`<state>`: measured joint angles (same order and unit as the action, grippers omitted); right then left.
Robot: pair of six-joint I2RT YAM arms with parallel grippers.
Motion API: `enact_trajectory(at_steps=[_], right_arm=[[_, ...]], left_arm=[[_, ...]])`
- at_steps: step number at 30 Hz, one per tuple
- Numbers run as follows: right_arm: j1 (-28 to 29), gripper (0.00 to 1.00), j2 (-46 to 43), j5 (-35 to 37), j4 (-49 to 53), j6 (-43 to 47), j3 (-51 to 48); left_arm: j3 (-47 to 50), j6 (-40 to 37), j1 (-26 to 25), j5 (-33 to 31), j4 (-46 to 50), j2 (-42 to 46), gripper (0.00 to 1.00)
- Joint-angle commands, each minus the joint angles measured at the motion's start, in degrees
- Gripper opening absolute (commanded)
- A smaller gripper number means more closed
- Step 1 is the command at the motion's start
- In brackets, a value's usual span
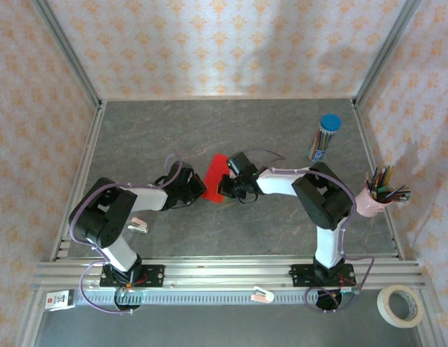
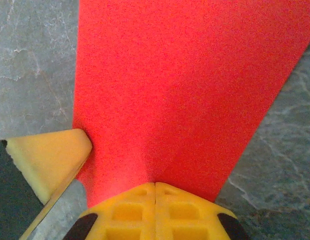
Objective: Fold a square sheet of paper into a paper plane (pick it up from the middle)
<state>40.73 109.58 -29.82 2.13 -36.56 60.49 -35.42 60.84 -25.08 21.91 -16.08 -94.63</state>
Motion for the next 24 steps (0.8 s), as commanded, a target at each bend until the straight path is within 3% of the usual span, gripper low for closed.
enact_trajectory(at_steps=[1,14,24], right_arm=[[0.14,0.02,4.15,8.27,9.70,1.81,0.21],[-1.70,0.02,3.68,11.77,14.97,6.74,-0.15],[-2.06,0.04,1.49,3.59,17.63,23.27,5.56]], left_arm=[[0.98,-3.44,0.23,-2.65,4.38,0.18,0.00],[3.28,-10.68,7.47,-1.38,2.28,4.47,0.00],[-0.47,-11.09,5.61,7.18,0.52,9.81,0.00]])
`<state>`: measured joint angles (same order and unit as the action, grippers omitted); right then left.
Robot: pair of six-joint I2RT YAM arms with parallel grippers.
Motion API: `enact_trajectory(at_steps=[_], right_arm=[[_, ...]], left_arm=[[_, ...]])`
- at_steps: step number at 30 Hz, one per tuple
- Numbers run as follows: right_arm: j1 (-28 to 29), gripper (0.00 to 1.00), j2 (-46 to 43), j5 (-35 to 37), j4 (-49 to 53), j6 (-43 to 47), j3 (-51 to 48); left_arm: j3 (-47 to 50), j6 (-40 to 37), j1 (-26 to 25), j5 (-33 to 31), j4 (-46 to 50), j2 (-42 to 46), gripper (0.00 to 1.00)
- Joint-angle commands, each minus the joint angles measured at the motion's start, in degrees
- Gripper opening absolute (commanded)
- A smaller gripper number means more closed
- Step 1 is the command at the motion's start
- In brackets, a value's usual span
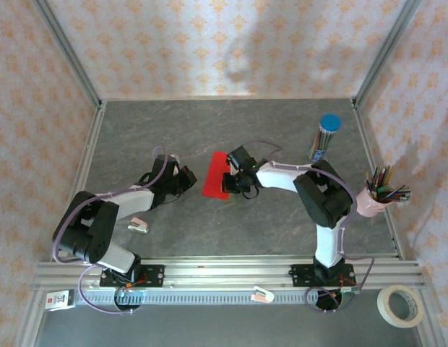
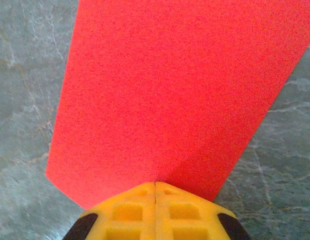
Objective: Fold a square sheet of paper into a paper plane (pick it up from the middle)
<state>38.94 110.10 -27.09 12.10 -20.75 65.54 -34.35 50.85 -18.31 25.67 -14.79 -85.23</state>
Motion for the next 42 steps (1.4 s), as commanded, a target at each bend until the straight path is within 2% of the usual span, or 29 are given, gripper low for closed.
enact_trajectory(at_steps=[1,5,12,18,22,27,42], right_arm=[[-0.26,0.05,0.08,0.00,7.19,7.49,0.73],[-0.24,0.06,-4.39,-1.84,1.33,1.50,-0.44],[-2.25,0.07,-13.49,11.01,-5.95,-13.75,-7.62],[-6.74,0.19,-19.99,15.60,-11.44,-21.53,-14.37],[-9.25,0.28,-20.99,13.76,-15.13,-25.15,-17.02],[-9.78,0.30,-19.58,10.66,-15.64,-25.30,-17.20],[-9.20,0.34,-17.39,0.28,-15.78,-24.83,-18.36]], left_arm=[[-1.93,-1.22,-1.72,3.87,-0.52,-0.20,0.01],[-2.69,-0.39,-4.06,5.50,-1.54,-2.39,0.01],[-6.24,-2.55,-5.04,6.39,0.23,-5.49,0.07],[-15.34,-9.06,-4.96,7.14,6.39,-12.14,0.16],[-22.93,-13.07,-4.39,6.24,10.41,-18.07,0.20],[-27.37,-14.75,-2.07,7.37,12.61,-23.46,0.20],[-24.53,-11.21,-0.93,5.48,11.90,-27.28,0.19]])
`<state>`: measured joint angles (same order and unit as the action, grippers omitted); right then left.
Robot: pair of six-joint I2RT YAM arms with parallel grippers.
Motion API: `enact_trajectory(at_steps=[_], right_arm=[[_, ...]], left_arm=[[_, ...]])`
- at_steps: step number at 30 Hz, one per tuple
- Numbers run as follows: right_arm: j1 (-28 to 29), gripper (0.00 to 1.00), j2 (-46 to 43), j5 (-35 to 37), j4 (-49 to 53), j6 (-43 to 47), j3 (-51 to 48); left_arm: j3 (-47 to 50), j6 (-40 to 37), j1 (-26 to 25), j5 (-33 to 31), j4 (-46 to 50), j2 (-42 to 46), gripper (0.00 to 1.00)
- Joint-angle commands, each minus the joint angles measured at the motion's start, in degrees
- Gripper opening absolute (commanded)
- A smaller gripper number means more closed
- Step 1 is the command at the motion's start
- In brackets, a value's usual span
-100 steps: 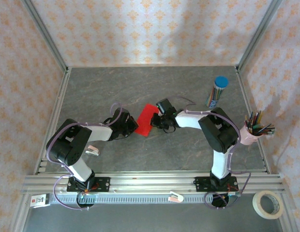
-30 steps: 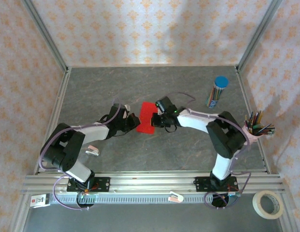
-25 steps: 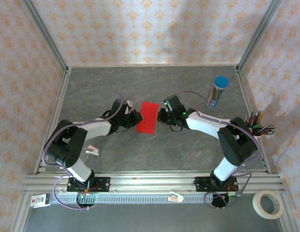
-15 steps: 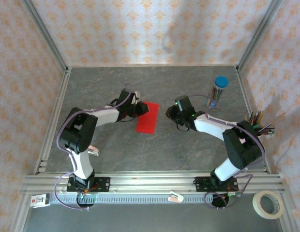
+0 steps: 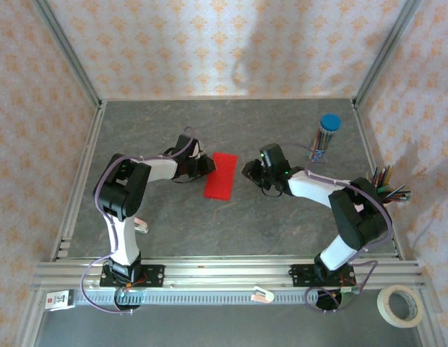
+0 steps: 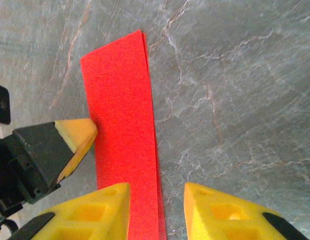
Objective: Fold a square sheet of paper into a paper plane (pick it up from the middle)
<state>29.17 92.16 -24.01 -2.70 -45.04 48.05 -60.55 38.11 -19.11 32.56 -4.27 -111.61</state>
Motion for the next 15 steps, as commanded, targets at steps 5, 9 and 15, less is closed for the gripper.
enact_trajectory(at_steps=[5,9,15], right_arm=[[3.13,0.36,0.92,-7.13,-3.47,-4.88,-3.48],[5.38,0.37,1.06,-8.41,-5.67,-8.26,-5.91],[6.77,0.37,2.27,-9.58,-7.31,-9.83,-6.91]], left_arm=[[5.46,7.22,-0.73,-3.17,0.41,0.48,0.17],[7.60,11.25,-1.28,-4.89,-0.81,1.80,0.16],[8.04,12.78,-1.28,-7.24,-0.52,1.82,0.15]])
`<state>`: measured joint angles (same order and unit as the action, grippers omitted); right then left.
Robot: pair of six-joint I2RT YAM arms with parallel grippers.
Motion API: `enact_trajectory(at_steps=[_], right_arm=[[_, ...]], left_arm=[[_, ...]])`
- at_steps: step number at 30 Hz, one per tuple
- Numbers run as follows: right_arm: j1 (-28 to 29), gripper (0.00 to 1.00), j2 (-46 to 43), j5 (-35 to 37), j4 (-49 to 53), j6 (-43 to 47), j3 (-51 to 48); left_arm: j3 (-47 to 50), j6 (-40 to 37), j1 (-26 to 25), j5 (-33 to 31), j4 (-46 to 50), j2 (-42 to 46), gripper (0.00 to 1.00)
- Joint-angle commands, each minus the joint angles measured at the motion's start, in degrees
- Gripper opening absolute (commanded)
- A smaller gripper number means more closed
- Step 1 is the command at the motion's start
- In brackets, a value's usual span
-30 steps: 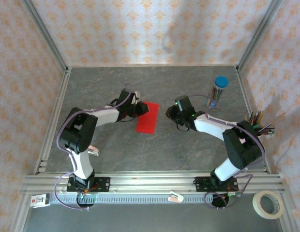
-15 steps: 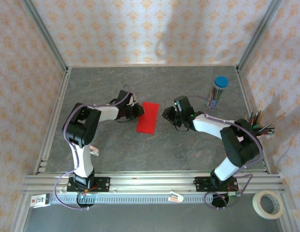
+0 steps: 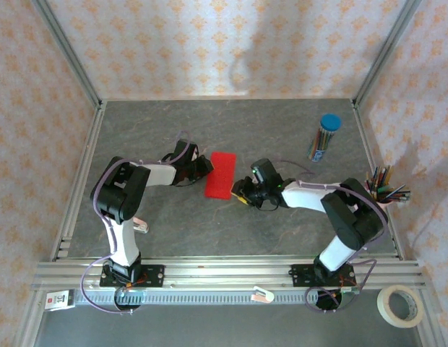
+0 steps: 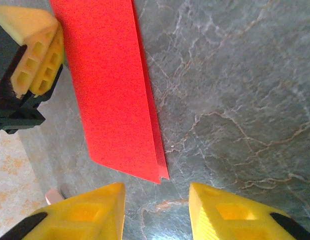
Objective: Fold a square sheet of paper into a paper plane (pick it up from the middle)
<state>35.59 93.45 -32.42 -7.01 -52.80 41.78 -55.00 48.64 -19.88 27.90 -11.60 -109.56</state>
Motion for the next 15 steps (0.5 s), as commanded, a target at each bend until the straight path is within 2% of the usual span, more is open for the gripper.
enact_trajectory(at_steps=[1,15], right_arm=[[0.44,0.37,1.45,-1.69,-3.70,-2.35,-0.52],[1.33,0.29,4.66,-2.82,-5.76,-2.36,1.64]], left_arm=[[2.40,2.24,-0.48,-2.59,6.94,-0.25,0.14],[1.91,1.98,-0.57,-2.59,7.55,-1.32,0.14]])
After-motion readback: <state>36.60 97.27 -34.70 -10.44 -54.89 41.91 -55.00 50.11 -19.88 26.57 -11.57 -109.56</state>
